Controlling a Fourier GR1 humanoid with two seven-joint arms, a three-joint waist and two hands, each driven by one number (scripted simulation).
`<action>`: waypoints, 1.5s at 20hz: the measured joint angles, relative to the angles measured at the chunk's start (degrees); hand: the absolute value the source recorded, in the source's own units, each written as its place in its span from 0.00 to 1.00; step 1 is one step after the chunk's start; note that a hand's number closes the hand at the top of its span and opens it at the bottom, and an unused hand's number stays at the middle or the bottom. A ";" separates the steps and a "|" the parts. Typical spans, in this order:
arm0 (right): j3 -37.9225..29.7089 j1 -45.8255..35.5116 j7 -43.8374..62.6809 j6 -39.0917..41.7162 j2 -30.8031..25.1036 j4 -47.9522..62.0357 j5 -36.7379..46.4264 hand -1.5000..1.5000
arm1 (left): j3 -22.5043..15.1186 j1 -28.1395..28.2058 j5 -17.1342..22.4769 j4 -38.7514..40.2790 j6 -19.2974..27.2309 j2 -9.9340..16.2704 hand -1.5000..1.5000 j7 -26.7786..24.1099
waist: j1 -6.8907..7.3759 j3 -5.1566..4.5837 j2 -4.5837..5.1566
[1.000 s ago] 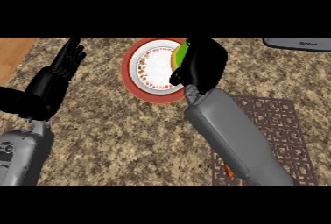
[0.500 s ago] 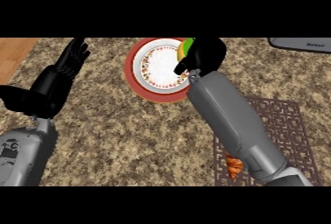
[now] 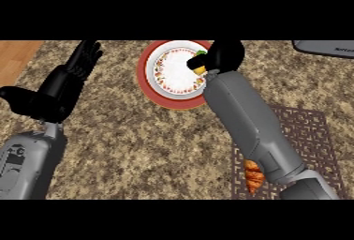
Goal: Pick the lemon from the placemat and place it in the plate
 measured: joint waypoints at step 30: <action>15.30 21.98 -0.99 -32.87 0.20 -21.87 -3.03 0.00 | 6.15 9.01 -0.31 -2.31 0.47 2.07 0.50 -0.81 | -9.17 -0.10 -3.18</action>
